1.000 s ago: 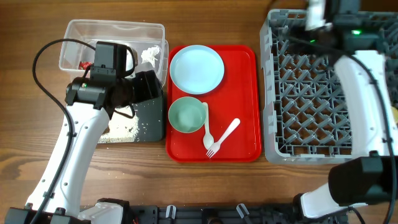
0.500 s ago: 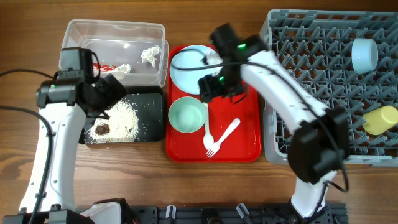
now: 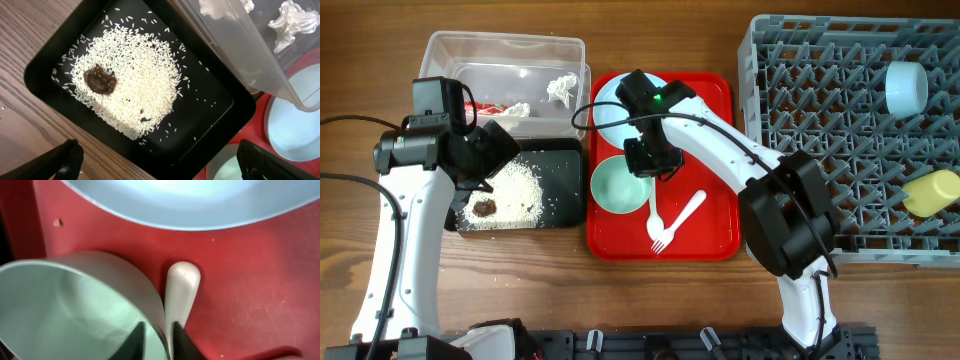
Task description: Sort waste into correct bins and load items into the dishwasher rack
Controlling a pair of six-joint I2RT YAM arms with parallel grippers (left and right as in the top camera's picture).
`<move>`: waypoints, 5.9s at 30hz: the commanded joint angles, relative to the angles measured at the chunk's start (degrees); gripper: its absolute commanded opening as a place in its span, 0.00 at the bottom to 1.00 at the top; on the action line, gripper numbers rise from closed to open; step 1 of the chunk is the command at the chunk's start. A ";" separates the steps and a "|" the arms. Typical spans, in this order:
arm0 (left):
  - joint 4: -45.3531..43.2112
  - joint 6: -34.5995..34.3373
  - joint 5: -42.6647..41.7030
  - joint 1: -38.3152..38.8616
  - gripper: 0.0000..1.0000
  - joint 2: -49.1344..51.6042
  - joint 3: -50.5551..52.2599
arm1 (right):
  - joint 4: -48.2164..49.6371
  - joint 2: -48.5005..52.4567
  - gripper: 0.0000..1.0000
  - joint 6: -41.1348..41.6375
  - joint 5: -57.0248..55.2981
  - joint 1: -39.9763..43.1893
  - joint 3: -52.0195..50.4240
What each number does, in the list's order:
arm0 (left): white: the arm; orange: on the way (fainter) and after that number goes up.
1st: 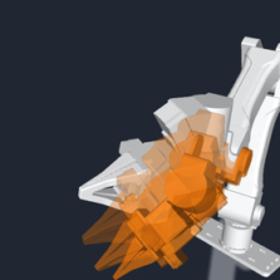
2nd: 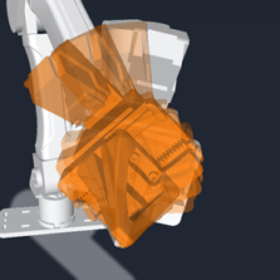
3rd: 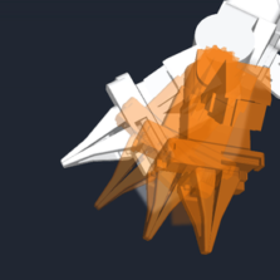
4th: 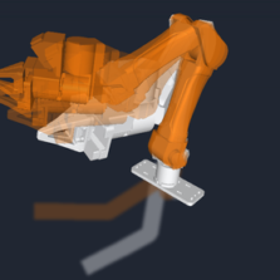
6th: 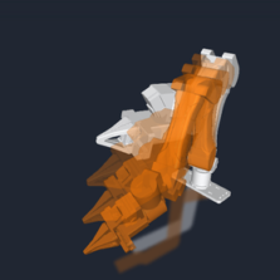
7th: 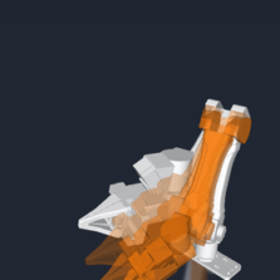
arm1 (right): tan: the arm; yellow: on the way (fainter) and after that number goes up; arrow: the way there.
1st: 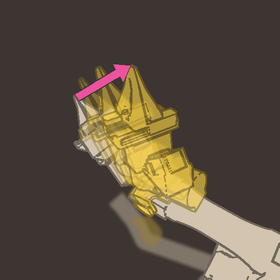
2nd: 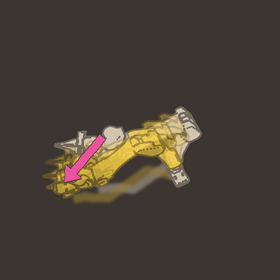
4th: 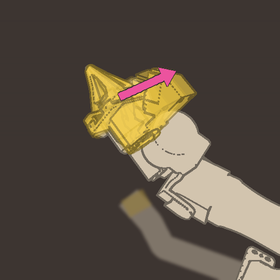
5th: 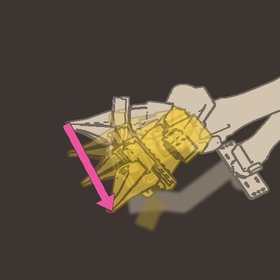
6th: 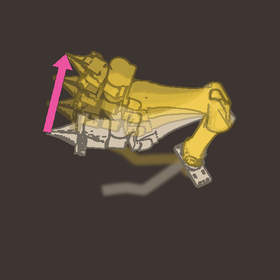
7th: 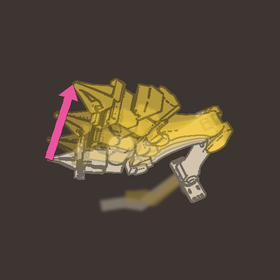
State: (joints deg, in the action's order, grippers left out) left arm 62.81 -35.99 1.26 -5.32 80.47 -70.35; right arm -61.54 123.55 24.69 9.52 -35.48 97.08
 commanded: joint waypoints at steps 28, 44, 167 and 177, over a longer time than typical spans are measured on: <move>0.04 -0.90 0.76 -0.31 1.00 -0.07 -0.02 | -5.42 -20.20 0.04 -0.85 -16.22 3.72 -0.02; 0.07 -0.92 0.74 -0.31 1.00 -0.07 -0.02 | -9.99 -29.59 0.04 -2.29 -17.66 14.05 -0.02; 0.90 -0.50 -0.74 -0.31 1.00 -0.07 -0.02 | 19.06 -8.17 0.04 -40.72 -29.20 29.09 2.64; 0.90 -0.50 -0.76 -0.31 1.00 -0.07 -0.02 | 20.46 -7.58 0.04 -33.07 -31.67 35.87 2.67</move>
State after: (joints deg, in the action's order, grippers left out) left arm 63.66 -36.18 0.75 -5.32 80.47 -70.35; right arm -40.86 114.45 -12.93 -19.73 -2.92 99.66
